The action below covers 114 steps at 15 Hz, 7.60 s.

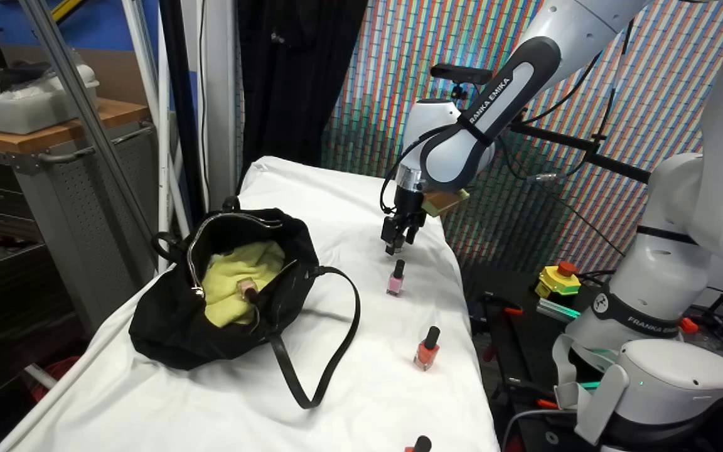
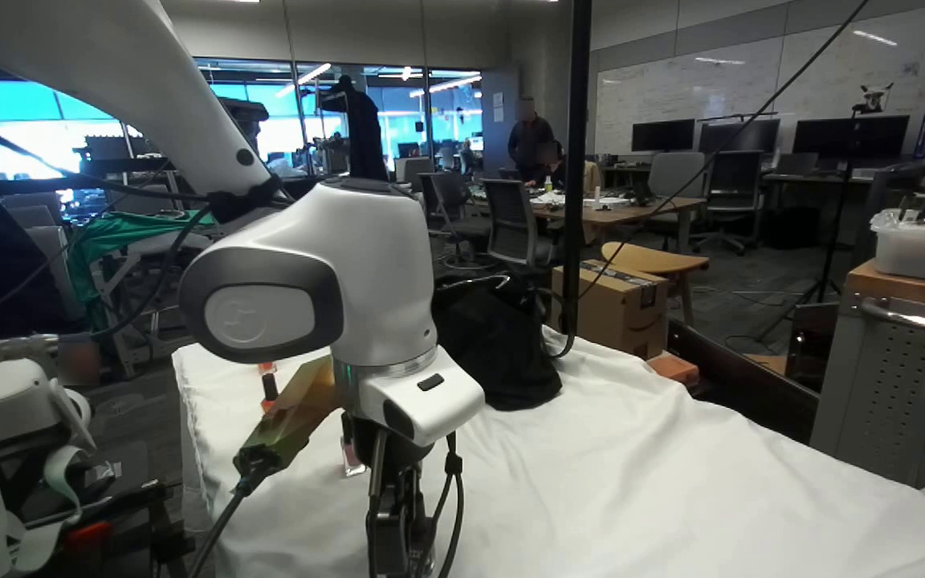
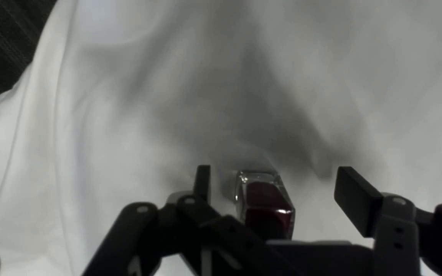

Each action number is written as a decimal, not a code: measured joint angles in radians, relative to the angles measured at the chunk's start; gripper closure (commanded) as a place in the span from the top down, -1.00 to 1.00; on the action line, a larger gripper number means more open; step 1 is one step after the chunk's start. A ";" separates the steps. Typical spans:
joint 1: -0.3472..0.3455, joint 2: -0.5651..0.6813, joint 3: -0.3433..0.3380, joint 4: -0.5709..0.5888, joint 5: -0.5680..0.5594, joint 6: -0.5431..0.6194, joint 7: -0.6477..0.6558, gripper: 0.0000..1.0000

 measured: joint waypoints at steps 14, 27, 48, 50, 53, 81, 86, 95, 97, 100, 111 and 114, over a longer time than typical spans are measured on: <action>0.006 0.000 0.000 0.004 -0.017 -0.003 0.009 -0.66; 0.181 -0.155 0.135 0.355 -0.335 -0.467 0.226 -0.67; 0.297 0.422 0.220 1.236 -0.396 -0.781 0.057 -0.68; 0.302 0.448 0.221 1.257 -0.382 -0.803 0.045 -0.68; 0.312 0.480 0.221 1.266 -0.366 -0.821 0.035 -0.68; 0.306 0.106 0.197 0.742 -0.286 -0.650 0.259 1.00; 0.267 -0.025 0.191 0.461 -0.238 -0.539 0.343 1.00; 0.166 -0.144 0.174 0.152 -0.202 -0.358 0.275 1.00; 0.150 -0.144 0.170 0.122 -0.202 -0.321 0.232 1.00; 0.134 -0.140 0.167 0.091 -0.197 -0.278 0.163 1.00; 0.127 -0.085 0.169 0.046 -0.088 -0.215 -0.047 1.00; 0.127 -0.062 0.170 0.038 -0.088 -0.201 -0.074 1.00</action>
